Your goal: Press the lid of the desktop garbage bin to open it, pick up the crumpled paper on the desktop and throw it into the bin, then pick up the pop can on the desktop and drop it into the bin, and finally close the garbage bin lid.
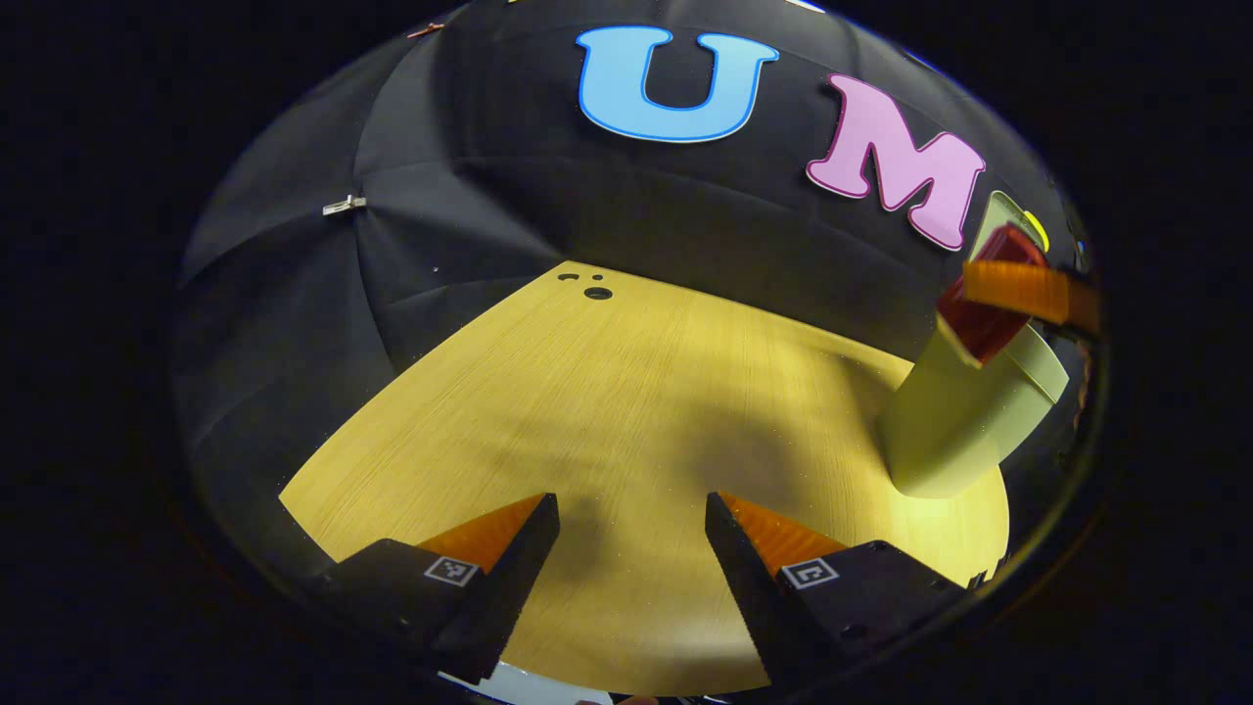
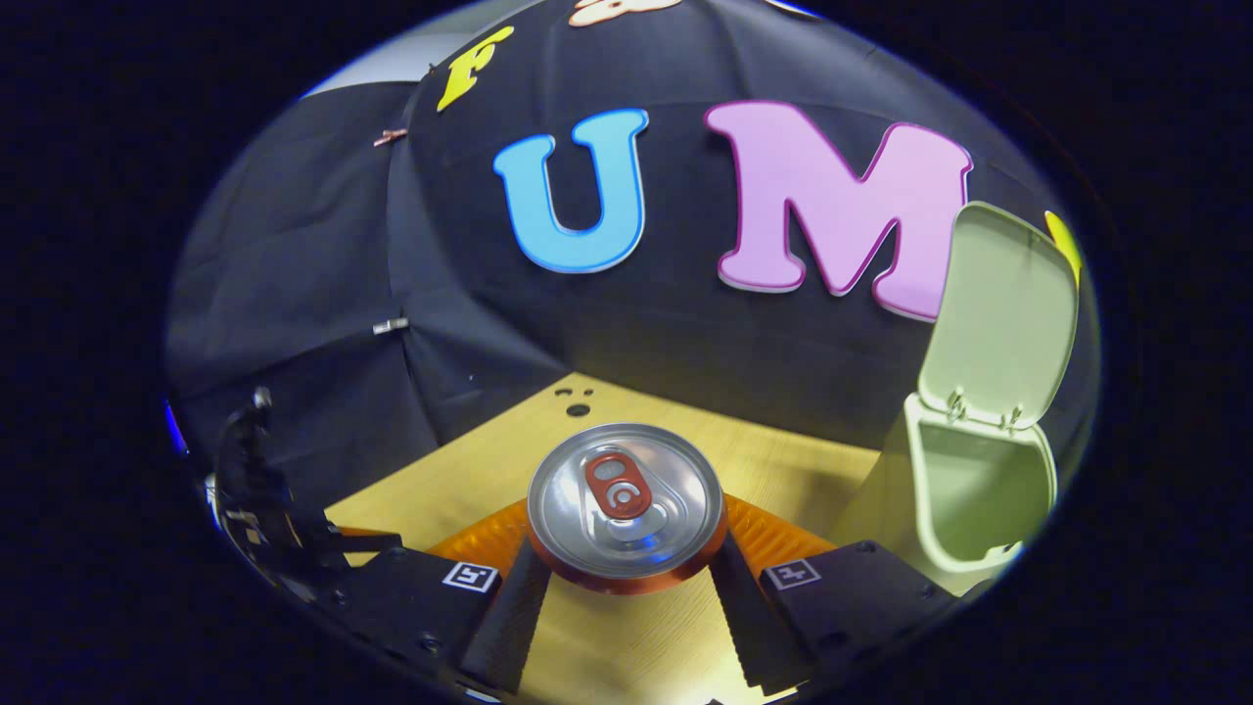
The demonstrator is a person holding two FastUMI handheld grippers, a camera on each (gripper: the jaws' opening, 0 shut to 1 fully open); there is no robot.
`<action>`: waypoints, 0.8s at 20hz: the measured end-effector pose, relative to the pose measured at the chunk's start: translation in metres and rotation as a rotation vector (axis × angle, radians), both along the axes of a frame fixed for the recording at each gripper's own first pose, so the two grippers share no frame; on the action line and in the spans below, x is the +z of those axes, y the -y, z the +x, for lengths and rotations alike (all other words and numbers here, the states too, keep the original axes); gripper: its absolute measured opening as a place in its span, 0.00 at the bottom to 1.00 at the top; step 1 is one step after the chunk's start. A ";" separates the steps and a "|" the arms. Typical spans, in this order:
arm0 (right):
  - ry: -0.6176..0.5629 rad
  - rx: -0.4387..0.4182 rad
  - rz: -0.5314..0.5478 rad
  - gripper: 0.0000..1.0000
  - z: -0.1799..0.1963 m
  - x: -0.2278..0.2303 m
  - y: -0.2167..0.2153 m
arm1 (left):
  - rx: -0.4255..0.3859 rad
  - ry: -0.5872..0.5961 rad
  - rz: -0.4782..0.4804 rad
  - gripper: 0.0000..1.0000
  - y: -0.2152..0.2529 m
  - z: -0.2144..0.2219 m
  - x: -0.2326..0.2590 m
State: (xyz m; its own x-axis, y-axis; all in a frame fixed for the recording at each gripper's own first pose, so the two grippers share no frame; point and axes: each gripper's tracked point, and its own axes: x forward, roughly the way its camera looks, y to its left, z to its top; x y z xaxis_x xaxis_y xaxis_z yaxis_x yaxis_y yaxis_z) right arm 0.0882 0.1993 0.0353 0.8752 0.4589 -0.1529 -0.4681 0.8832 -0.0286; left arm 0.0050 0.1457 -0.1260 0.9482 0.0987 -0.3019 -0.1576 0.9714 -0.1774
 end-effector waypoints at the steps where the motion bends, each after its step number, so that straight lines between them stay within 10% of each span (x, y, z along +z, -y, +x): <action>1: 0.023 -0.007 0.013 0.83 -0.002 0.014 0.007 | -0.006 0.003 0.006 0.96 0.001 0.000 0.002; 16: 0.171 -0.333 0.035 0.83 0.018 0.081 0.173 | -0.045 0.033 0.058 0.96 0.031 0.008 0.014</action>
